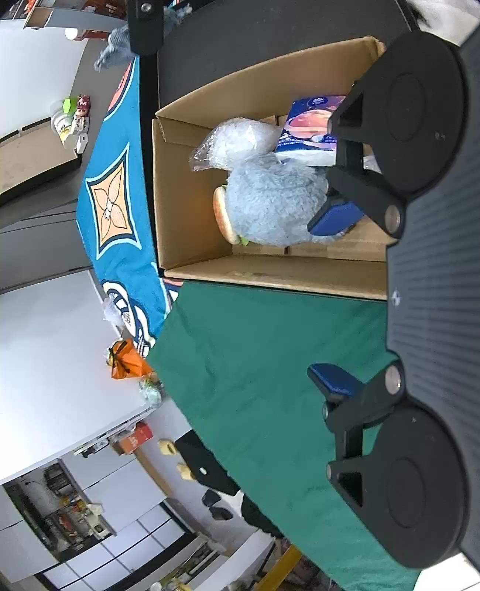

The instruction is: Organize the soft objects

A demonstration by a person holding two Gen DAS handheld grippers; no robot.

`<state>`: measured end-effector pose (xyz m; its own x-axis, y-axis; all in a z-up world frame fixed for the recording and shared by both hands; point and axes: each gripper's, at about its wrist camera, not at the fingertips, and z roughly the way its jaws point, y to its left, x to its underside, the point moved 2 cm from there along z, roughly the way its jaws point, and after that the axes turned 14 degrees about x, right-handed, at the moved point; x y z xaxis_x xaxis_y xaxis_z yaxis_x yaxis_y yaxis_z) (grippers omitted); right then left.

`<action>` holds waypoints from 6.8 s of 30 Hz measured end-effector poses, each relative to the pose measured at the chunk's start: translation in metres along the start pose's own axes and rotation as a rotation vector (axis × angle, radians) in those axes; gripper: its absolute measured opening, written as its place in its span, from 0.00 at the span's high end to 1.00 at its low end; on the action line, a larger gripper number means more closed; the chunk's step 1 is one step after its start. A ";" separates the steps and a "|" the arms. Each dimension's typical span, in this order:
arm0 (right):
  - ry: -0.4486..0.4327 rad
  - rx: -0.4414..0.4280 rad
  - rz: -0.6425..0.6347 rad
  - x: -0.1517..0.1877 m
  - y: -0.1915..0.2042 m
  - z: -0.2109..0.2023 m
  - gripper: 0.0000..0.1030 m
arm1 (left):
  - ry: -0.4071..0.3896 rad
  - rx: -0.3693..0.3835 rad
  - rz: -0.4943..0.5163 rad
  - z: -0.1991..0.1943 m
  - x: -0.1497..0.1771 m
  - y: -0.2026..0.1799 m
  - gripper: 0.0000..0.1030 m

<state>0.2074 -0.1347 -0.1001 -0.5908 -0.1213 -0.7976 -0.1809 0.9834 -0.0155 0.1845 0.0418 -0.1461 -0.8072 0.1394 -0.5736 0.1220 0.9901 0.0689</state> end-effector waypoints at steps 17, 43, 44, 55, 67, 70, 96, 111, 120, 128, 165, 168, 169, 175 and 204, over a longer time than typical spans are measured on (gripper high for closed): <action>0.018 0.034 0.037 -0.005 0.018 -0.009 0.71 | 0.067 0.143 -0.076 0.012 0.009 0.018 0.90; -0.022 0.104 0.268 0.021 -0.040 -0.082 0.47 | 0.093 0.166 -0.040 -0.005 0.003 0.011 0.91; -0.023 0.103 0.275 0.021 -0.042 -0.084 0.44 | 0.091 0.163 -0.047 -0.008 0.003 0.011 0.90; -0.046 0.069 0.352 0.029 -0.064 -0.113 0.14 | 0.030 0.163 -0.058 -0.059 -0.004 -0.013 0.41; -0.018 0.074 0.376 0.035 -0.074 -0.139 0.00 | -0.068 0.147 -0.122 -0.125 -0.010 -0.022 0.08; -0.007 0.080 0.375 0.036 -0.074 -0.145 0.00 | -0.060 0.172 -0.117 -0.137 -0.008 -0.026 0.06; -0.080 0.149 0.345 0.032 -0.065 -0.221 0.00 | -0.206 0.237 -0.127 -0.243 0.029 -0.018 0.00; -0.041 0.151 0.245 0.045 -0.050 -0.244 0.00 | -0.251 0.241 -0.116 -0.276 0.051 -0.025 0.00; -0.041 0.178 0.234 0.052 -0.055 -0.253 0.00 | -0.263 0.252 -0.099 -0.282 0.059 -0.033 0.00; -0.045 0.185 0.232 0.052 -0.057 -0.257 0.00 | -0.260 0.254 -0.098 -0.283 0.062 -0.036 0.00; -0.021 0.201 0.220 0.053 -0.055 -0.254 0.00 | -0.244 0.272 -0.116 -0.283 0.060 -0.034 0.00; -0.022 0.201 0.220 0.053 -0.055 -0.254 0.00 | -0.244 0.270 -0.111 -0.283 0.060 -0.035 0.00; -0.021 0.202 0.220 0.053 -0.055 -0.254 0.00 | -0.243 0.269 -0.110 -0.283 0.060 -0.035 0.00; -0.022 0.201 0.218 0.053 -0.055 -0.254 0.00 | -0.241 0.267 -0.112 -0.282 0.061 -0.035 0.00; -0.012 0.202 0.197 0.053 -0.051 -0.253 0.00 | -0.233 0.263 -0.117 -0.281 0.063 -0.033 0.00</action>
<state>-0.0136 -0.2255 0.0115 -0.5893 0.0753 -0.8044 0.0974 0.9950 0.0217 -0.0329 0.0221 0.0444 -0.6749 -0.0120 -0.7378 0.2054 0.9573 -0.2034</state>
